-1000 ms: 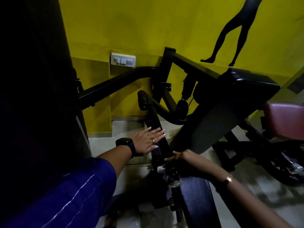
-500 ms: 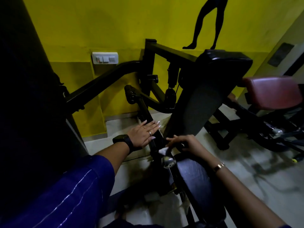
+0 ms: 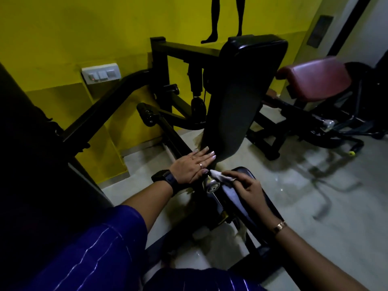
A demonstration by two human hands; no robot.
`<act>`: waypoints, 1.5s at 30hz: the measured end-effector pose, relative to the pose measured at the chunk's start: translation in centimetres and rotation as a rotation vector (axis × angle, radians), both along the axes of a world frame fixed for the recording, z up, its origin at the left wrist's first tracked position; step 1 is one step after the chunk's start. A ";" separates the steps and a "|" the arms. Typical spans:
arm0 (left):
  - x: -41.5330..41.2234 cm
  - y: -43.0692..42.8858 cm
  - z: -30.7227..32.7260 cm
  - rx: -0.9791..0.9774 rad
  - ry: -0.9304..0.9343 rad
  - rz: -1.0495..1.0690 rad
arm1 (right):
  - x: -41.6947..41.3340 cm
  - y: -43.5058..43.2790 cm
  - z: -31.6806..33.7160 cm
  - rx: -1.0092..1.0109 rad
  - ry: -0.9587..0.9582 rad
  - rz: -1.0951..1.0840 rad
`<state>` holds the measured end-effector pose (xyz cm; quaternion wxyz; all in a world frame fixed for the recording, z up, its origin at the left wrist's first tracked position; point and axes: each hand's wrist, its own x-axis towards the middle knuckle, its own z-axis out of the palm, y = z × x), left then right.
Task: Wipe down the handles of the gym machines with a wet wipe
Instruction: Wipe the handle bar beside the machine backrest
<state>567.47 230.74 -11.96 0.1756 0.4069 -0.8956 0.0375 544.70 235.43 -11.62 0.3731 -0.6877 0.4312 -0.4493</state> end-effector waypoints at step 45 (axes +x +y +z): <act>-2.1 1.1 -1.6 0.019 0.232 0.131 | 3.8 4.1 -8.7 -0.632 0.541 0.009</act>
